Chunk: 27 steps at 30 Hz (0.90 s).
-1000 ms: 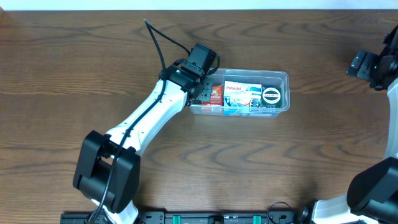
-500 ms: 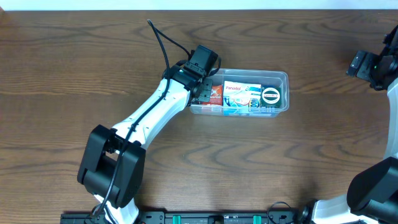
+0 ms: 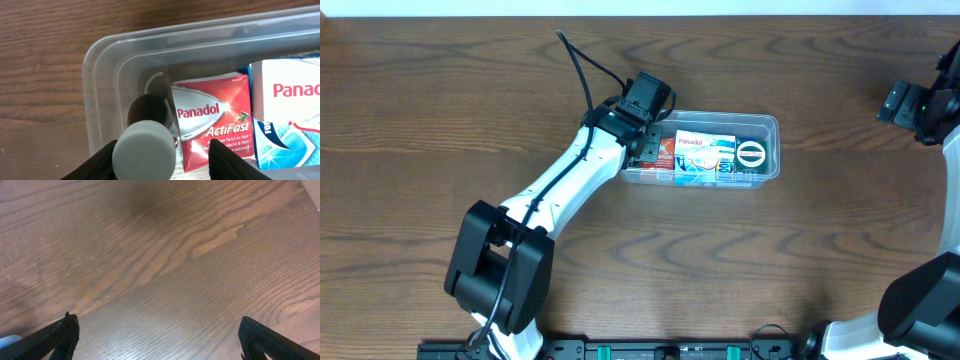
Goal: Pack container
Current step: 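Lower the bottle into the container's left end with the left gripper, then open the left gripper and pull it back out of the container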
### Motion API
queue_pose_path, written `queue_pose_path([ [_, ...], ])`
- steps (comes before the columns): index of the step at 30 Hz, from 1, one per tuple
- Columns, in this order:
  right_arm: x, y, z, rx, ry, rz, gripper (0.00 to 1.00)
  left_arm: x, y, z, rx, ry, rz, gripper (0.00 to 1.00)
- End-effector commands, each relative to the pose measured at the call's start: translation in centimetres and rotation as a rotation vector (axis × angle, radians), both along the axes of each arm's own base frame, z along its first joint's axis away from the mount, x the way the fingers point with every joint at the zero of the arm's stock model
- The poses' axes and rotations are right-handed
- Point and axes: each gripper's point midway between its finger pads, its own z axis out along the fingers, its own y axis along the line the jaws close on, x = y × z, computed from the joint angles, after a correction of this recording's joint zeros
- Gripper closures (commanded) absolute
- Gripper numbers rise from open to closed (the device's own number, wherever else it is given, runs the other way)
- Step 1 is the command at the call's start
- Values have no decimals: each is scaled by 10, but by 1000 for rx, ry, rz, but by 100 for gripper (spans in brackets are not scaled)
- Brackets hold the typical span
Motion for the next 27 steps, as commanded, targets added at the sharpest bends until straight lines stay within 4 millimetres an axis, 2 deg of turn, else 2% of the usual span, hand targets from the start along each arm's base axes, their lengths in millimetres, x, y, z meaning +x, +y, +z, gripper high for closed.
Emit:
queue_pose_path([
  [1, -1, -3, -1, 3, 0, -16, 1, 3, 3, 3, 9, -14, 15, 44],
  [8, -1, -3, -1, 3, 0, -16, 1, 5, 2, 34, -29, -78, 15, 44],
  [15, -1, -3, -1, 3, 0, -16, 1, 3, 10, 90, -66, -200, -16, 44],
  [18, -1, -3, -1, 3, 0, -16, 1, 7, 34, 114, -48, -263, 42, 43],
  [24, -1, -3, -1, 3, 0, -16, 1, 16, 99, 146, -34, -339, 194, 15],
  [27, -1, -3, -1, 3, 0, -16, 1, 20, 137, 156, -27, -360, 282, 7],
])
